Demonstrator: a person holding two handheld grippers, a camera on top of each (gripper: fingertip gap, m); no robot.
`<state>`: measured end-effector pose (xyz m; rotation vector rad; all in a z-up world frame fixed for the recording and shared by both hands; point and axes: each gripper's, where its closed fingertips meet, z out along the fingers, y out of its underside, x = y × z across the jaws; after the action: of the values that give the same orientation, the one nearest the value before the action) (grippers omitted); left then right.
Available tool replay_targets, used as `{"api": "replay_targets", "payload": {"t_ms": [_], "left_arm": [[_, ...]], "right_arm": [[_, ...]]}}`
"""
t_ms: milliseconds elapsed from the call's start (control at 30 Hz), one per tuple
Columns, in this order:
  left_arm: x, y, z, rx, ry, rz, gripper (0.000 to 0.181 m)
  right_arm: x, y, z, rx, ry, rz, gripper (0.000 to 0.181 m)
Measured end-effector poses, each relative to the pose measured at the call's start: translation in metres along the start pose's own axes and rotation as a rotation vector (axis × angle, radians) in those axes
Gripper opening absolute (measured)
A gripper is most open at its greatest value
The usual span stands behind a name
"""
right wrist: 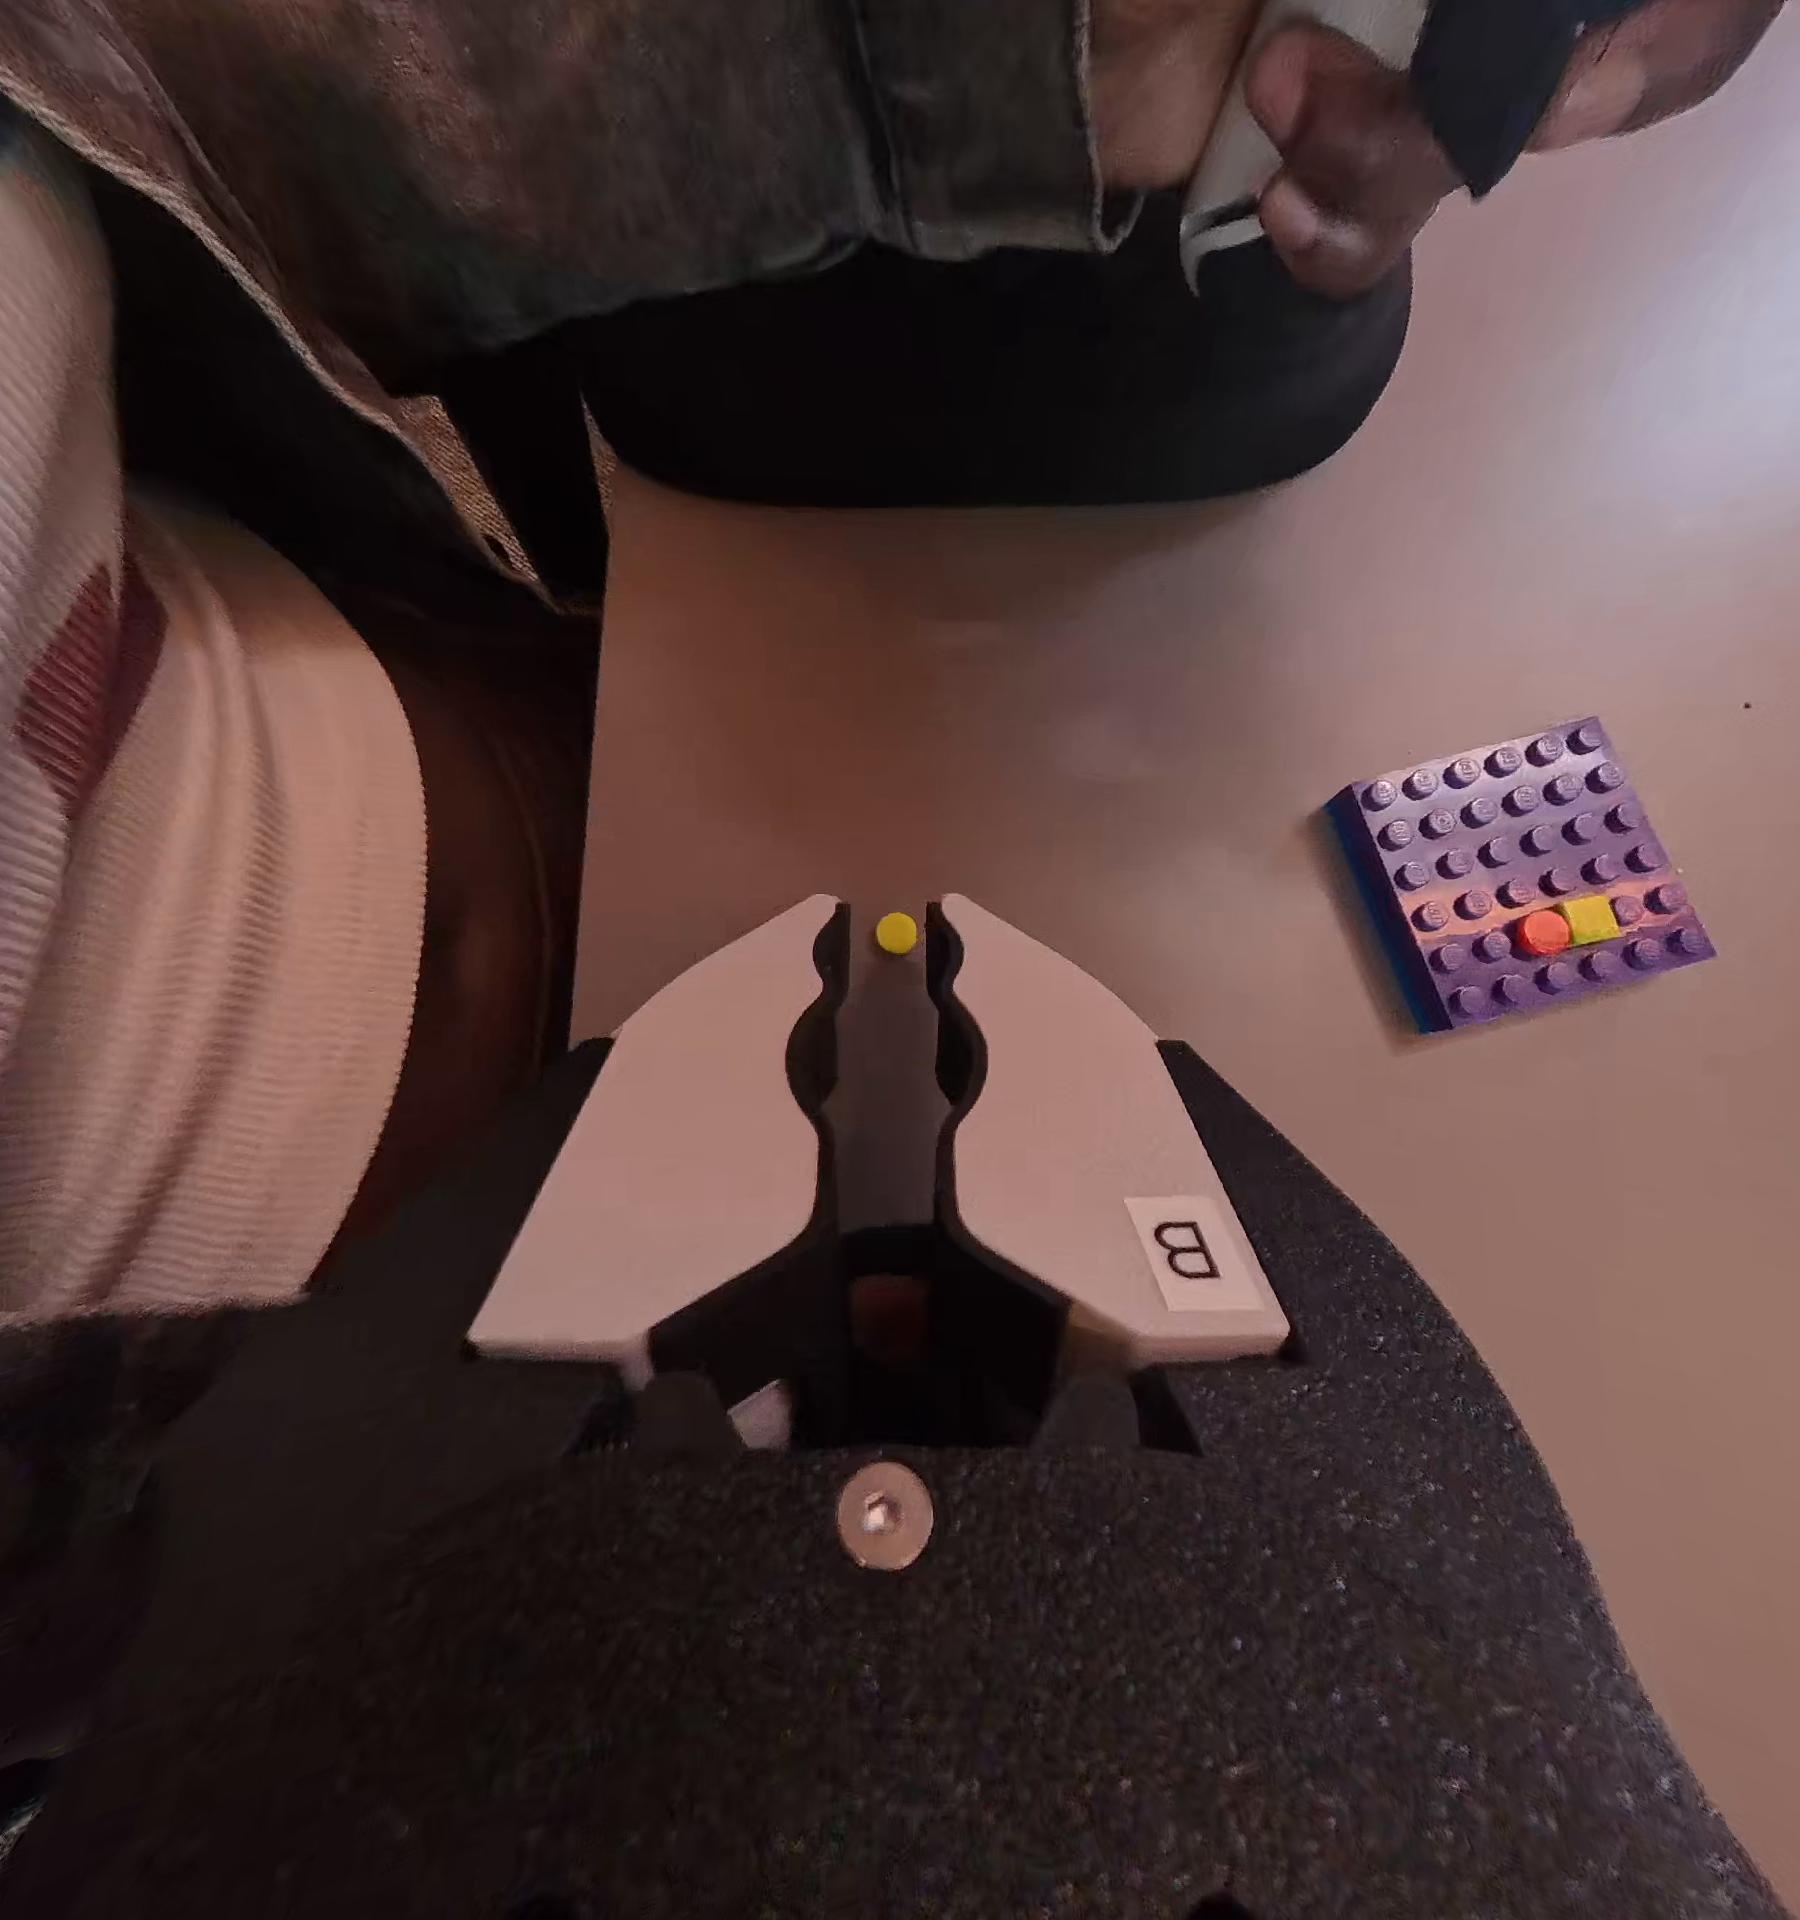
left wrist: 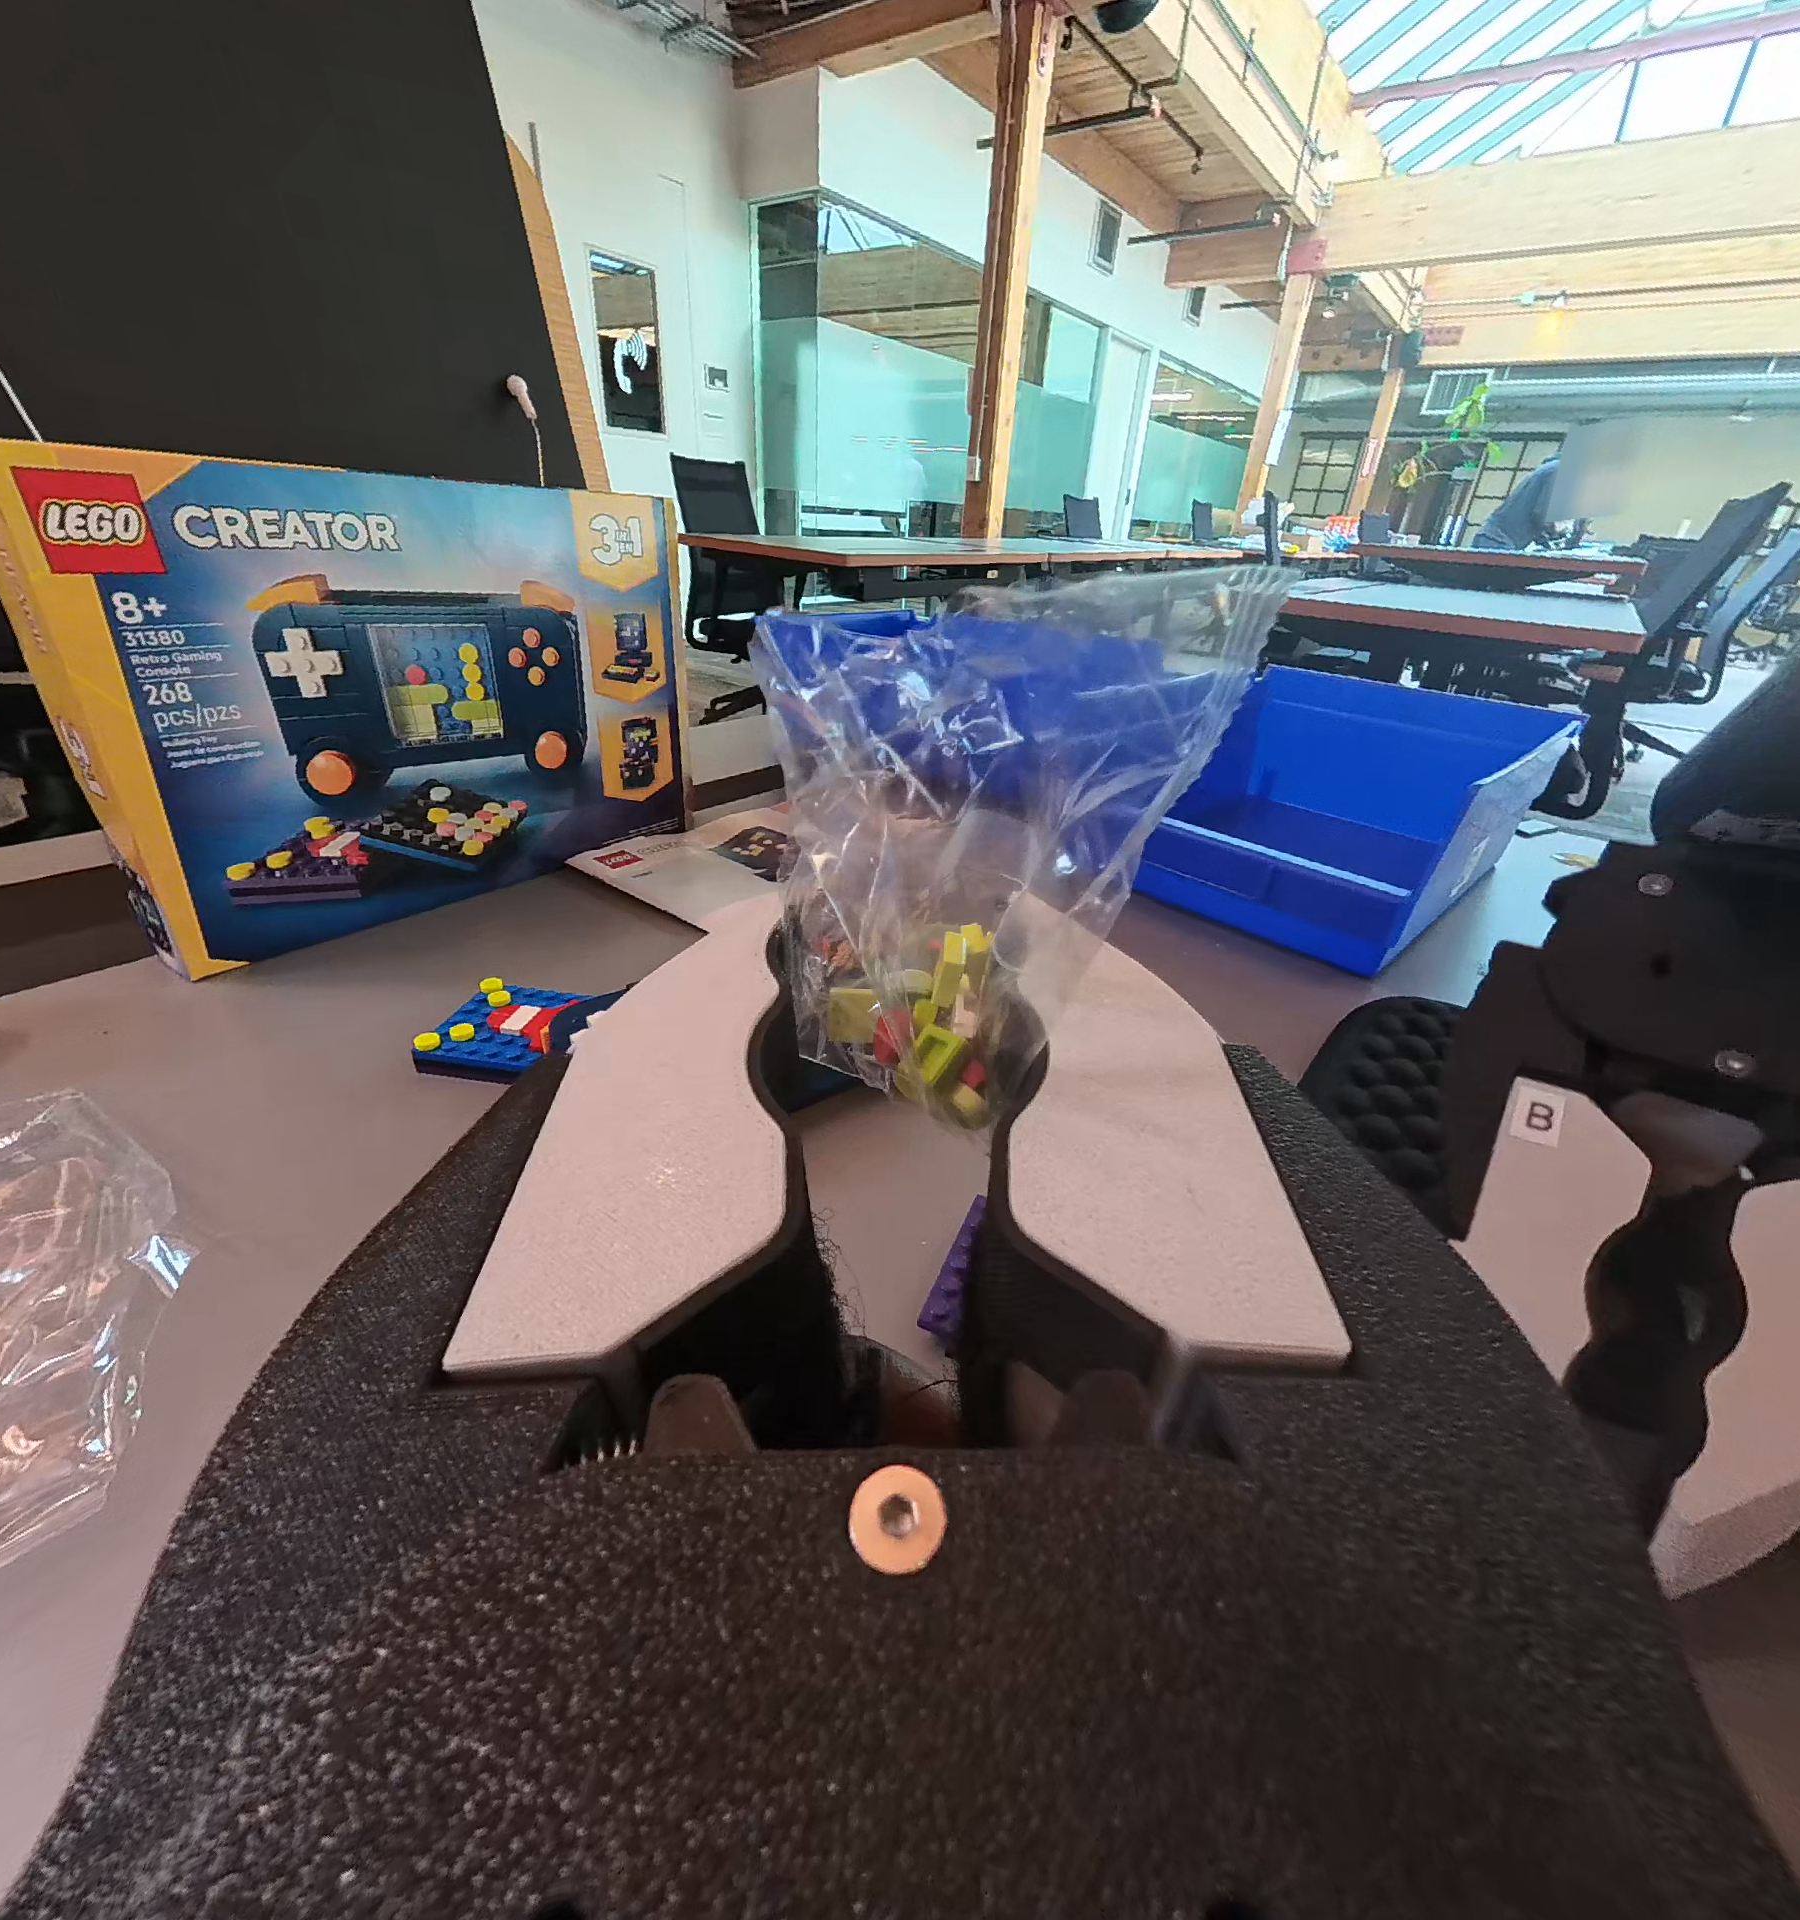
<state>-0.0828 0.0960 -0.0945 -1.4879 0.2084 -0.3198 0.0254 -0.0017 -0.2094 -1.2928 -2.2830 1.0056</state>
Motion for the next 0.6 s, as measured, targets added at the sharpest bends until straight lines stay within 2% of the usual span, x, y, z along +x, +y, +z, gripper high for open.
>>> {"api": "replay_targets", "payload": {"t_ms": [200, 267, 400, 500, 600], "left_arm": [[0.006, 0.002, 0.002, -0.012, 0.027, 0.027, 0.034], [0.008, 0.002, 0.002, -0.012, 0.037, 0.039, 0.034], [0.016, 0.0, 0.002, 0.005, 0.084, 0.059, 0.034], [0.029, -0.003, 0.003, 0.028, 0.152, 0.081, 0.033], [0.04, -0.002, 0.003, 0.033, 0.205, 0.115, 0.033]], "right_arm": [[0.0, 0.007, 0.007, -0.058, 0.013, -0.022, 0.014], [0.002, 0.009, 0.009, -0.082, 0.04, -0.037, 0.007], [0.002, 0.007, 0.008, -0.079, 0.044, -0.094, 0.007], [0.016, -0.03, -0.018, 0.117, 0.099, -0.128, 0.007], [0.036, -0.095, -0.075, 0.432, 0.207, -0.139, 0.006]]}}
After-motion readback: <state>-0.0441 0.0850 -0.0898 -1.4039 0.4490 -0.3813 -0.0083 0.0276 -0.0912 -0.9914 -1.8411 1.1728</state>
